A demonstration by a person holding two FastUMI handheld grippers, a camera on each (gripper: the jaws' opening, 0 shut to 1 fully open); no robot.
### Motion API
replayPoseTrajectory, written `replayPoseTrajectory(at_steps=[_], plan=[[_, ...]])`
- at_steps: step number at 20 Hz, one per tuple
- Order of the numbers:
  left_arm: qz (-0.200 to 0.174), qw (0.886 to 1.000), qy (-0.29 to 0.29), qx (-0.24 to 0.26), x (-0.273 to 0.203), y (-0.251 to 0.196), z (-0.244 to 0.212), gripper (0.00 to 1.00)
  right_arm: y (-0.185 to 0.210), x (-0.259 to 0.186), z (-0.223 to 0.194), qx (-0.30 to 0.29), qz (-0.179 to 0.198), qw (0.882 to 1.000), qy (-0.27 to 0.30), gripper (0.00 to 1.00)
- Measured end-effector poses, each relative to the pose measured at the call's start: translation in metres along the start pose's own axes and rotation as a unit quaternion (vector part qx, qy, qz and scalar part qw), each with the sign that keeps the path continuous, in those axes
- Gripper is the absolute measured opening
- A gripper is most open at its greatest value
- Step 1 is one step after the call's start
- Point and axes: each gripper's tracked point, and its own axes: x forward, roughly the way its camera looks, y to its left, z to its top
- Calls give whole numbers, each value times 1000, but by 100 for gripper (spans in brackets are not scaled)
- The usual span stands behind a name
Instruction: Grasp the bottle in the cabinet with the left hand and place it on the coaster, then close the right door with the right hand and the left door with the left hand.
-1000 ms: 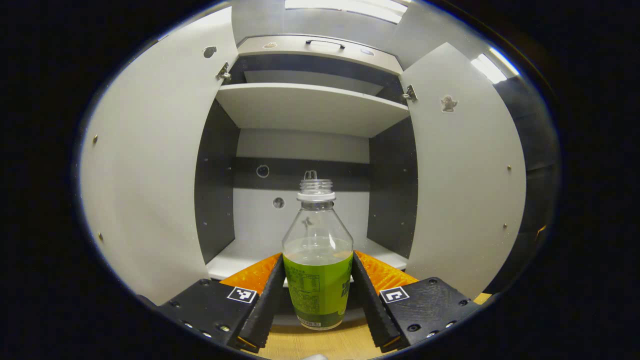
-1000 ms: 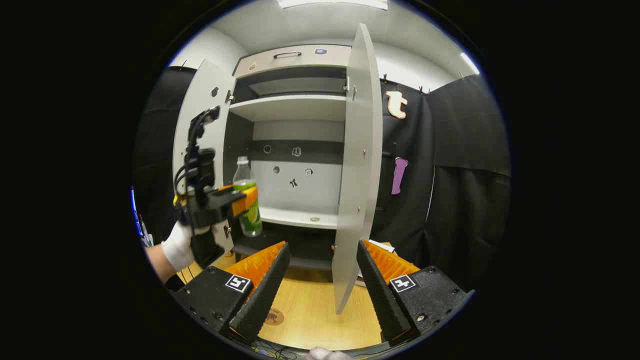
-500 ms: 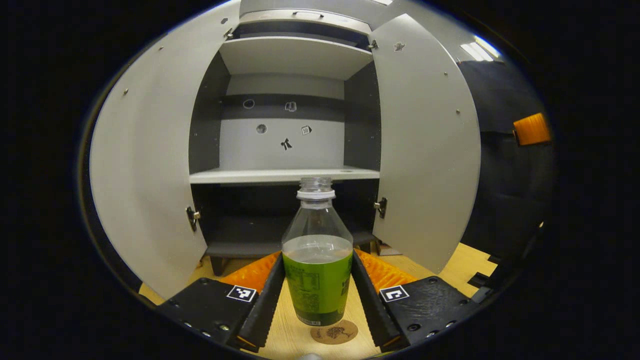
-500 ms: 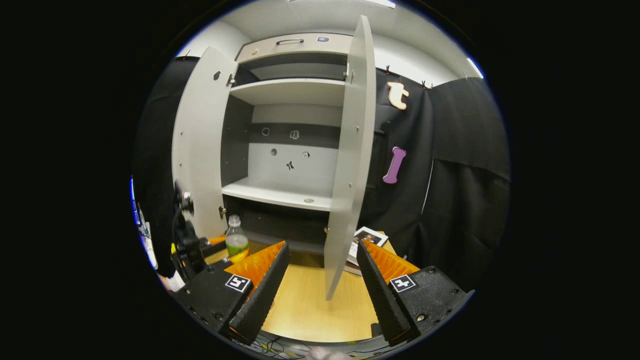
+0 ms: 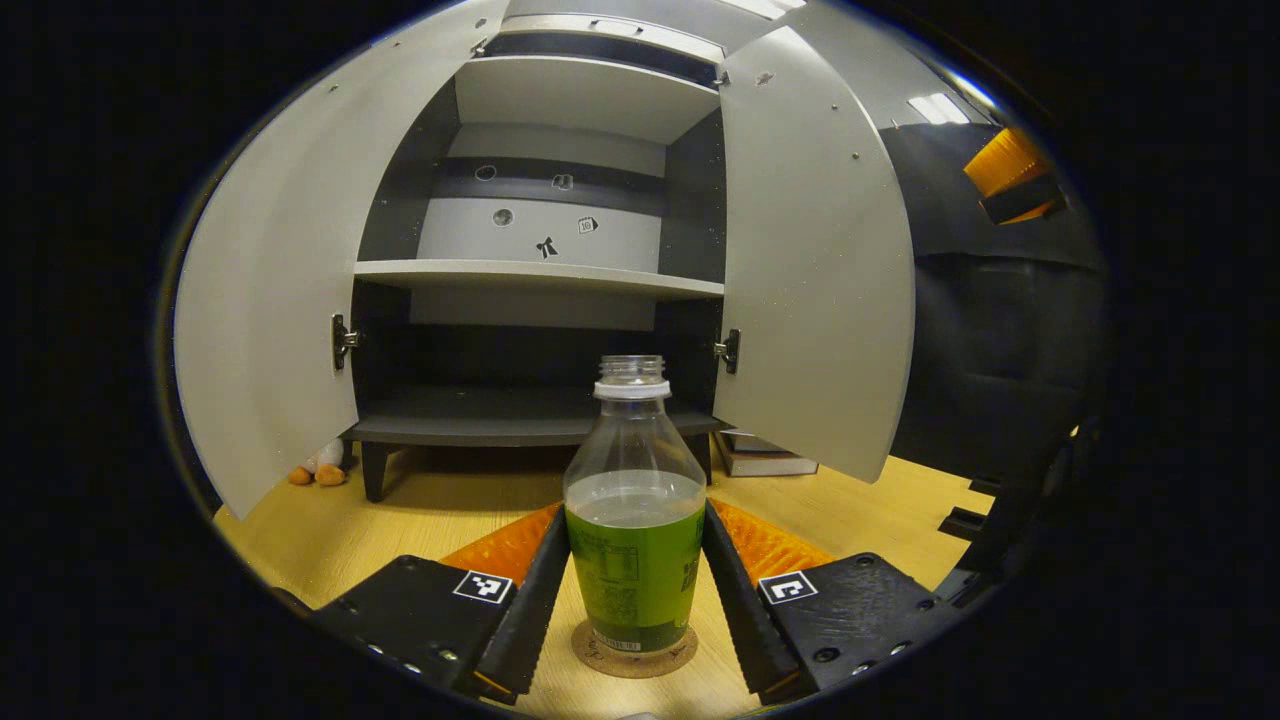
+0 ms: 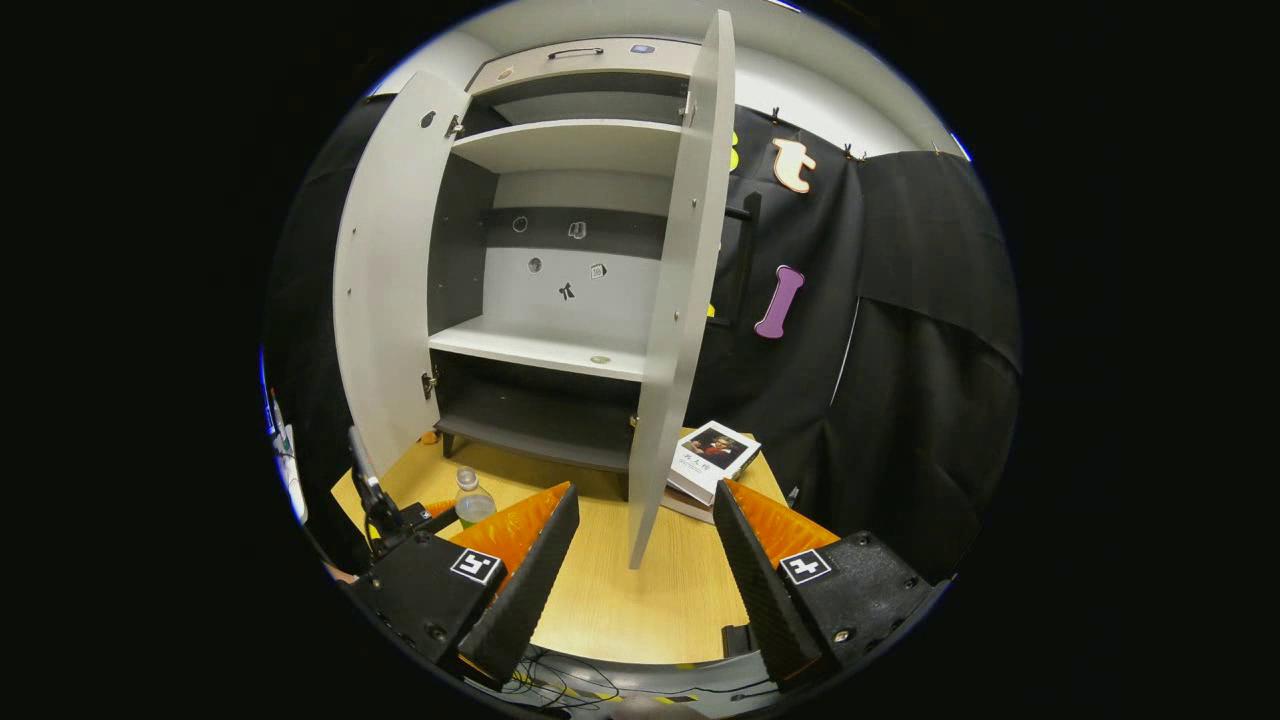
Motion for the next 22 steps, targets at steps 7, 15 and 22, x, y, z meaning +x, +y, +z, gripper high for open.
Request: replayPoseTrajectory(at_steps=[7, 15, 22], plan=[[-11, 1000, -7, 19, 3, -4, -16, 75, -7, 4, -16, -12, -10, 1000, 22, 84], [-26, 999, 20, 41, -7, -11, -20, 77, 4, 8, -7, -14, -5, 1000, 14, 84], [-27, 999, 8, 43, -17, -10, -2, 97, 6, 9, 0, -13, -6, 1000, 6, 84]])
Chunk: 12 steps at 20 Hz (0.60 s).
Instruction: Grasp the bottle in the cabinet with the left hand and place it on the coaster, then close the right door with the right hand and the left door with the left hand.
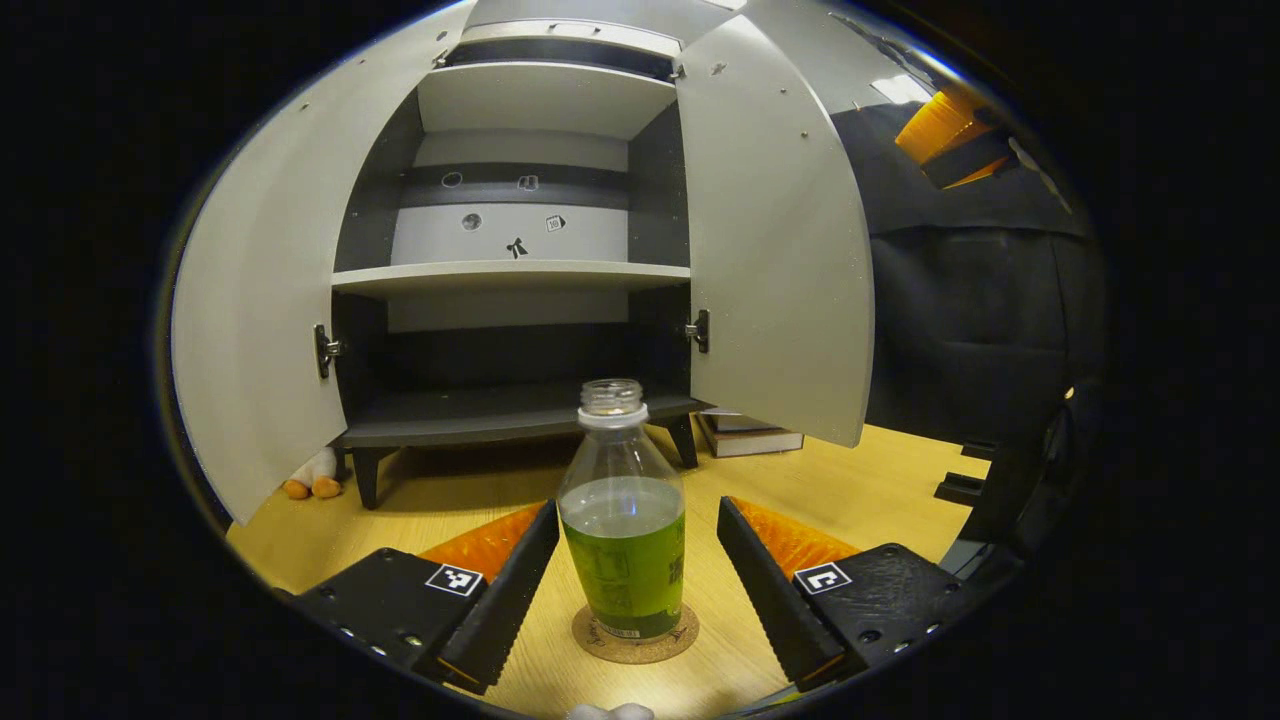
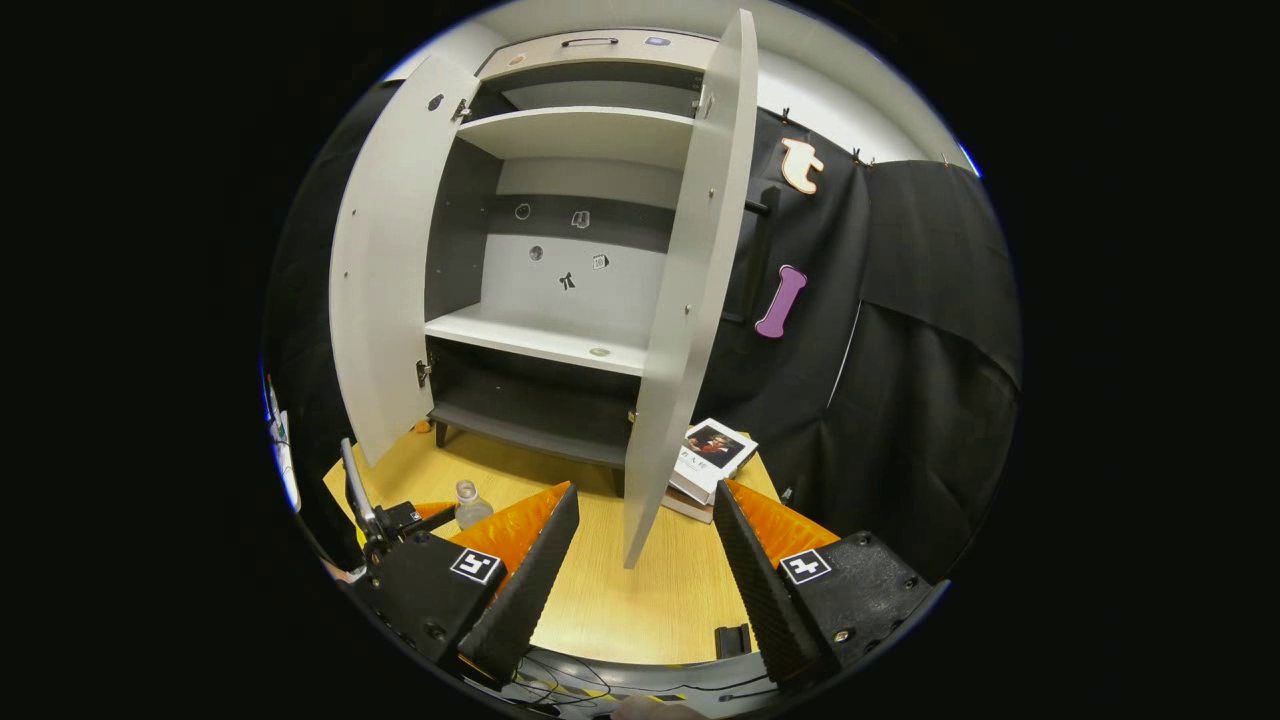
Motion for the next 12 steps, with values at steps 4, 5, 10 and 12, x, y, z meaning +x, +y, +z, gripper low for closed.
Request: replayPoseTrajectory(at_steps=[4, 5, 10, 12], plan=[[19, 1000, -7, -2, -6, 12, 21, 98, 2, 0, 3, 4, 2, 1000, -4, 84], [22, 1000, -14, -7, -5, 14, 32, 96, 3, 0, 6, 6, 2, 1000, -8, 84], [34, 999, -28, -8, -12, 28, 95, 96, 8, -2, 18, 19, 10, 999, -24, 84], [30, 999, -25, -4, -16, 31, 121, 96, 12, -5, 25, 25, 15, 999, -36, 83]])
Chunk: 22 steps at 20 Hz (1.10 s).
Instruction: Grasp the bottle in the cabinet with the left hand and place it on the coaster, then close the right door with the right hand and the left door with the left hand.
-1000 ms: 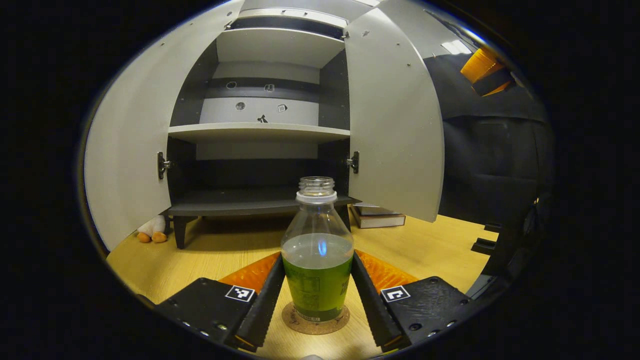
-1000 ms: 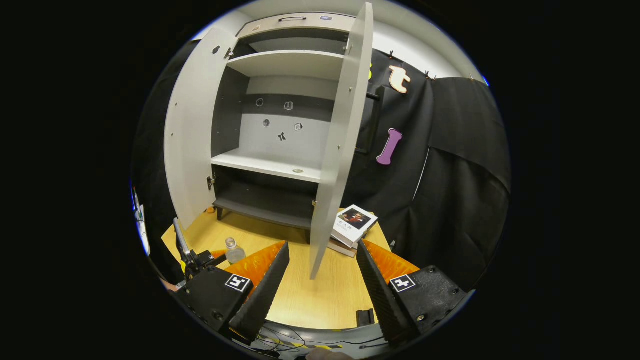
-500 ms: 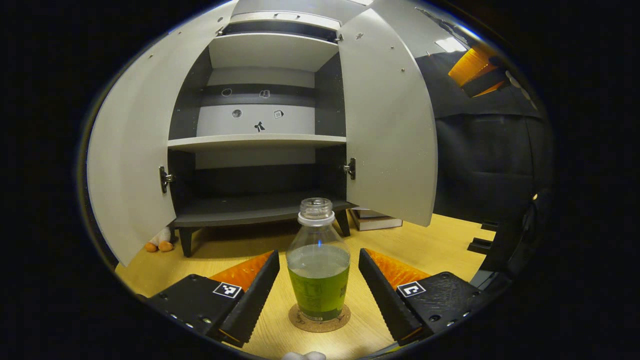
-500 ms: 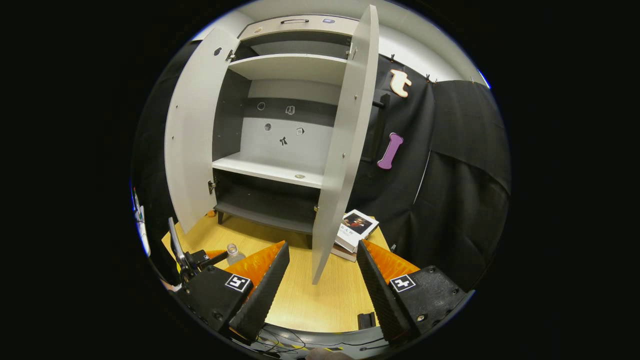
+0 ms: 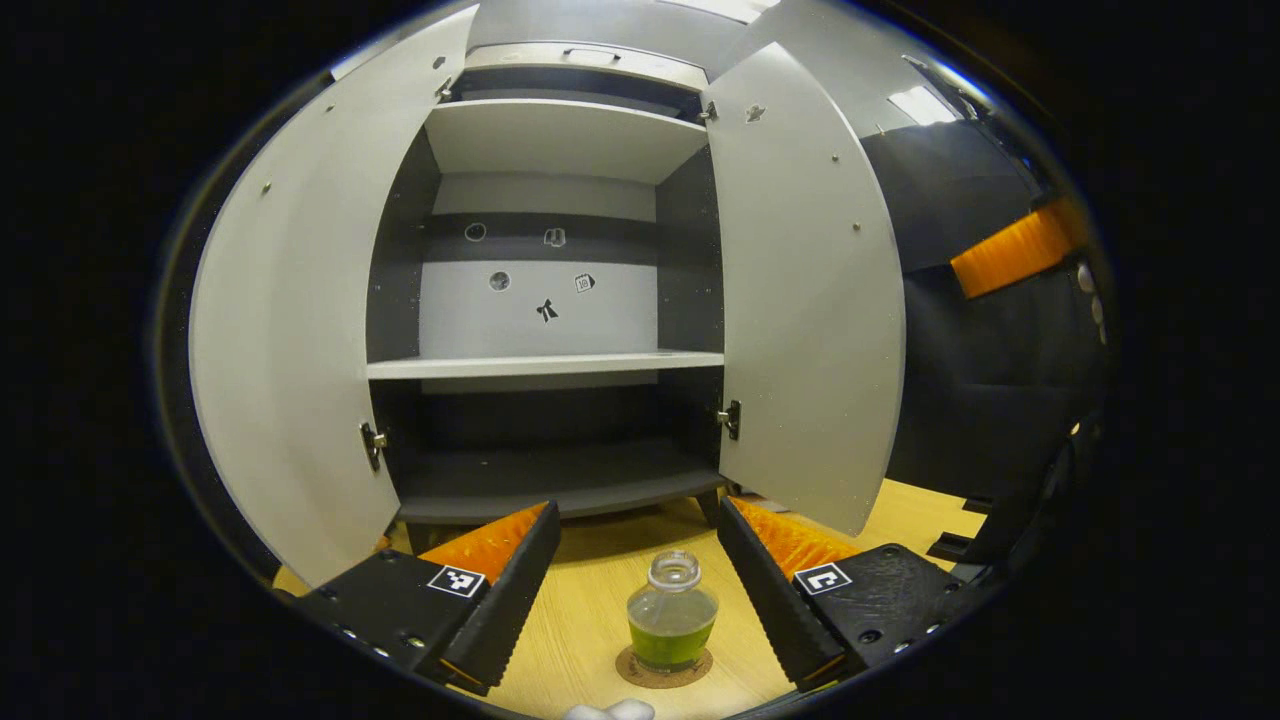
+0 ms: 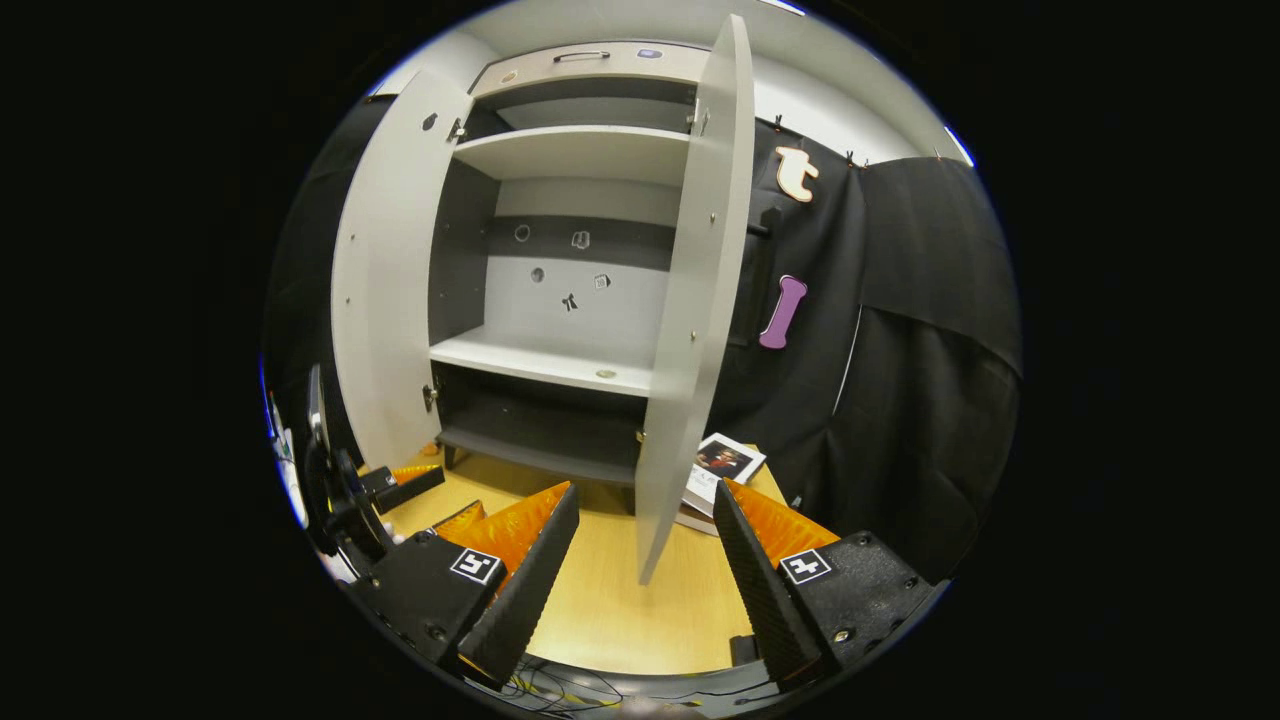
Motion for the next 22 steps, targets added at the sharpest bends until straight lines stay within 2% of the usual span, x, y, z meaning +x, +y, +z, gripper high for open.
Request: replayPoseTrajectory(at_steps=[3, 8, 15, 19, 22], plan=[[0, 1000, -7, -14, -12, 9, 45, 96, 1, -4, 13, 6, 3, 1000, -23, 84], [69, 998, -1, -13, -55, 59, 92, 96, -24, -2, 33, 25, -15, 998, -53, 84], [158, 987, 2, -7, -124, 102, 108, 97, -132, 27, 68, 42, -91, 991, -86, 84], [190, 982, 4, -3, -136, 106, 112, 97, -164, 58, 102, 69, -84, 989, -103, 83], [211, 977, 3, -11, -137, 104, 117, 97, -165, 78, 129, 72, -58, 989, -116, 83]])
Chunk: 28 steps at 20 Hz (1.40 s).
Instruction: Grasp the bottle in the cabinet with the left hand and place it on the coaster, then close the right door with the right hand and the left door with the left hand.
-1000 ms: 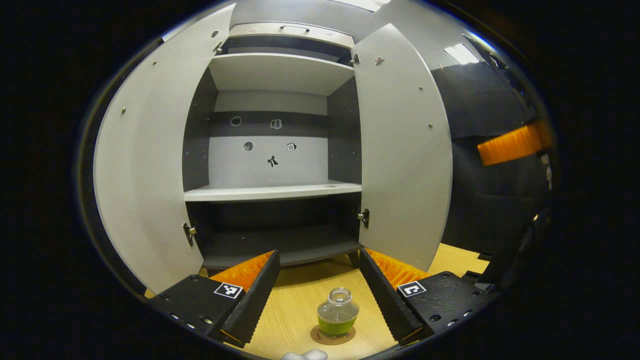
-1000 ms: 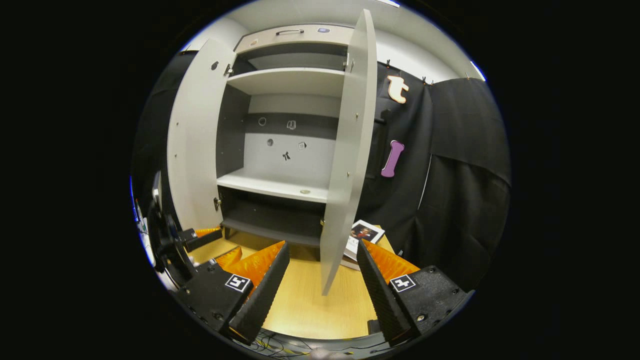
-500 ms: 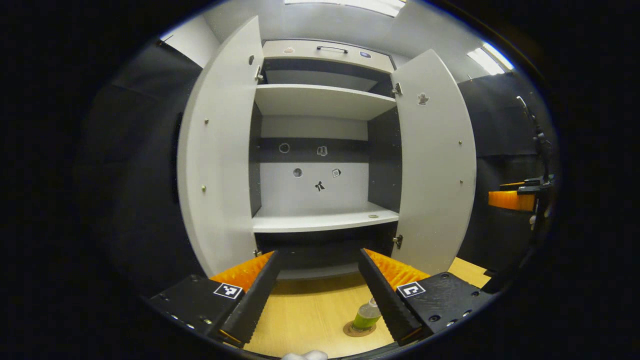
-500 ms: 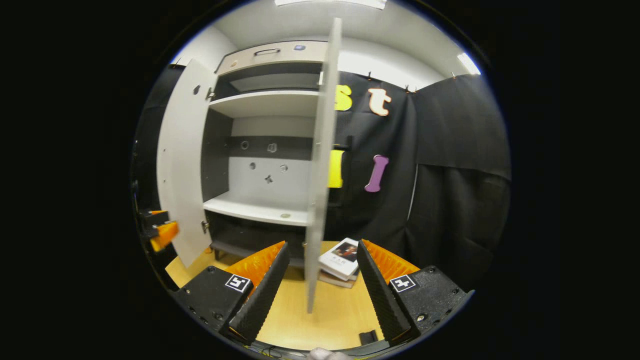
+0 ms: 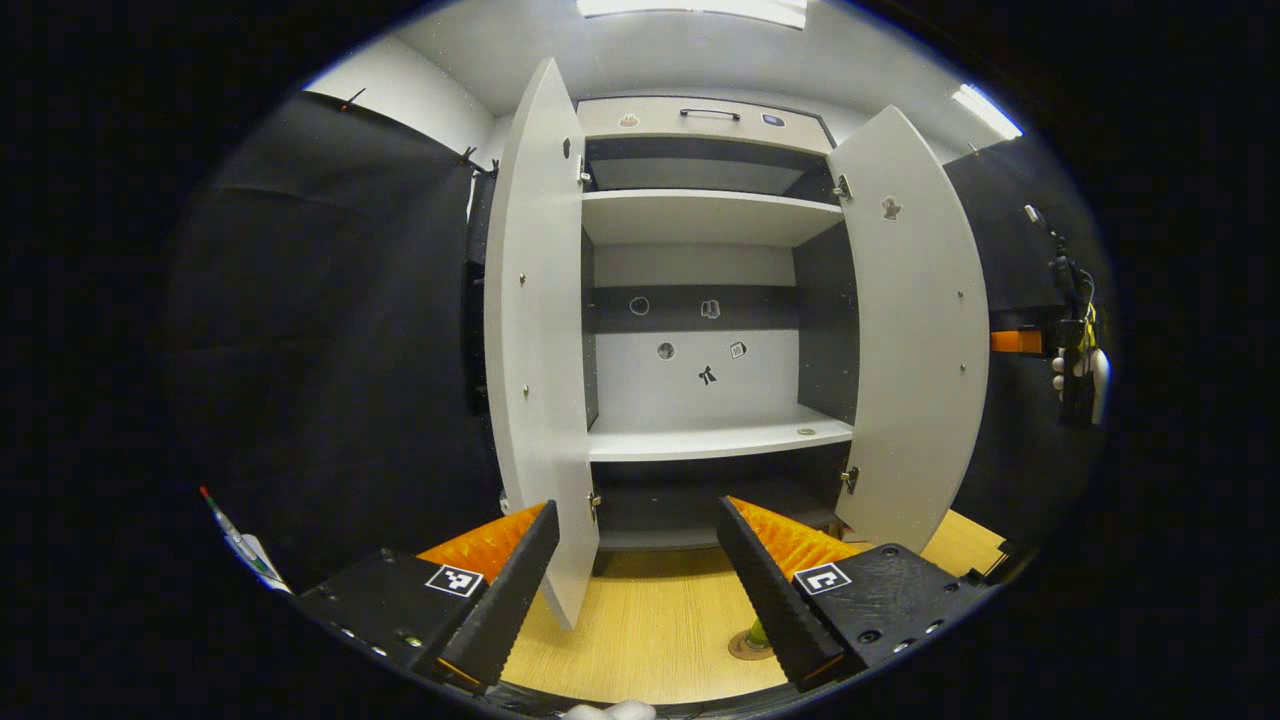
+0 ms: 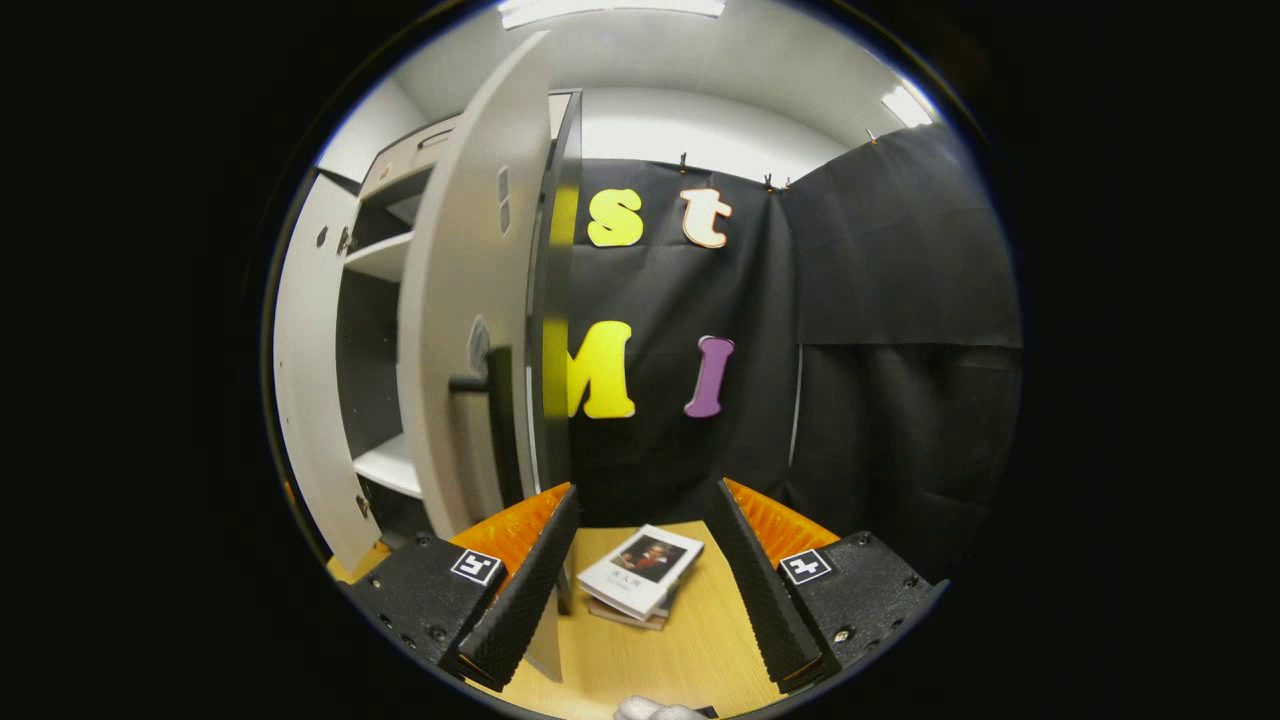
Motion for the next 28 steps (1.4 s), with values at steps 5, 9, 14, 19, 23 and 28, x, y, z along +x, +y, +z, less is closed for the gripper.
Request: replayPoseTrajectory(at_steps=[5, 9, 14, 19, 23, 28], plan=[[13, 1000, 5, -21, 4, -13, -1, 97, 23, 10, 6, -24, 48, 999, -2, 78], [13, 1000, 6, -21, 8, -21, -2, 97, 32, 9, 4, -13, 60, 998, 17, 77], [19, 1000, 1, -24, 7, -17, 3, 97, 68, 1, 0, 0, 91, 995, 29, 77], [24, 999, 3, -27, 3, -10, 2, 97, 114, -1, -2, -5, 131, 991, 29, 77], [31, 999, 8, -18, -3, -2, 0, 95, 142, 2, -3, -22, 150, 988, 26, 77], [35, 999, 12, -24, -9, 6, -3, 97, 194, 0, -10, -19, 207, 978, 35, 77]])
